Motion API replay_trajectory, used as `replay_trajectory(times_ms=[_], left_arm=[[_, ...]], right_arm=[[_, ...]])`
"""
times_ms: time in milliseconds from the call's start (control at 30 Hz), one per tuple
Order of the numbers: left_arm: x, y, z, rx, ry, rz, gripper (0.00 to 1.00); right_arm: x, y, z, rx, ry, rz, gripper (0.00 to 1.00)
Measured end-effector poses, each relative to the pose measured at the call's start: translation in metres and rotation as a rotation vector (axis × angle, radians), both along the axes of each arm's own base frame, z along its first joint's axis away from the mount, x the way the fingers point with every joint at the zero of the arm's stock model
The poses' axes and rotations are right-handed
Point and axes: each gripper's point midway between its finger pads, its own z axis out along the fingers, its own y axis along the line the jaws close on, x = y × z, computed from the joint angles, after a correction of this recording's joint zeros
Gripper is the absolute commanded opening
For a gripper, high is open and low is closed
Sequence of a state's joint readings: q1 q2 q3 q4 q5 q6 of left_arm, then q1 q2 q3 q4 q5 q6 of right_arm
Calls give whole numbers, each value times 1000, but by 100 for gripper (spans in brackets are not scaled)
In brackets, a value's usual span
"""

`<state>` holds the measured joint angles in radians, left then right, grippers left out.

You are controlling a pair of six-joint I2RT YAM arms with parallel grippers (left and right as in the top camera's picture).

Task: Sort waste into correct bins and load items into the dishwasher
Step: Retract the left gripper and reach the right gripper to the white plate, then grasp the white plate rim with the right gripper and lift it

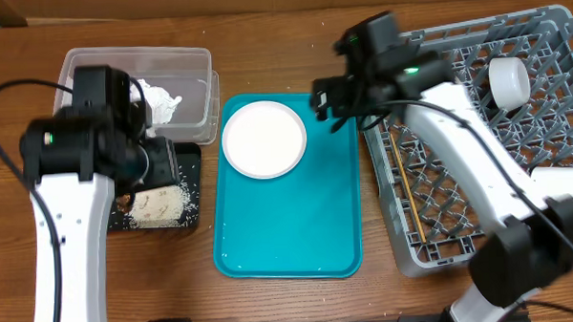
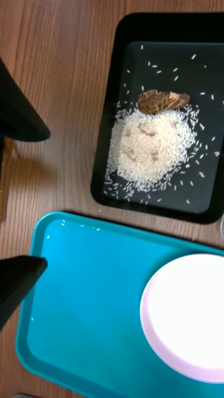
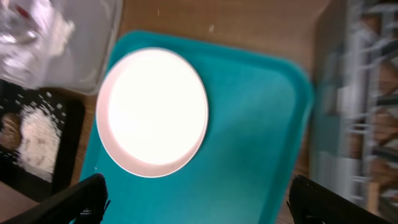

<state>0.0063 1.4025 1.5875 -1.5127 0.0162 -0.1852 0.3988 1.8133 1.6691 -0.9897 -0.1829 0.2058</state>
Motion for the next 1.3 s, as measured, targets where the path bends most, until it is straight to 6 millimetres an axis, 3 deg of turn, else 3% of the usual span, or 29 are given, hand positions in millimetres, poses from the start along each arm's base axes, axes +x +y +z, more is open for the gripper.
replay_trajectory(times_ms=[133,167,200,233,367,567,700,767,967,1133,1300], left_arm=[[-17,-2,-7,-2,-43,-11,66],[-20,-2,-10,-1,-45,-11,74],[-24,-2,-15,-1,-45,-11,93],[-28,-2,-21,-1,-41,-10,100],[-37,-2,-37,-6,-26,8,100],[-39,-2,-43,-7,-5,11,100],[-38,-2,-47,-7,11,11,100],[-37,-2,-48,-7,19,11,100],[-37,-2,-49,-7,21,11,100],[-37,-2,-49,-7,22,12,100],[-37,-2,-49,-7,22,12,100]], right_arm=[[-3,21,-47,-54,89,13,91],[-3,23,-55,-62,104,12,89],[-2,25,-64,-66,120,1,86],[0,27,-72,-71,132,-7,84],[4,35,-105,-83,173,-23,78],[0,52,-146,-102,226,-24,69],[-7,60,-166,-116,268,-35,52],[-8,59,-168,-120,277,-49,37],[-18,52,-172,-145,328,-69,4],[-27,42,-171,-154,394,-81,4],[-32,13,-165,-209,432,-88,4]])
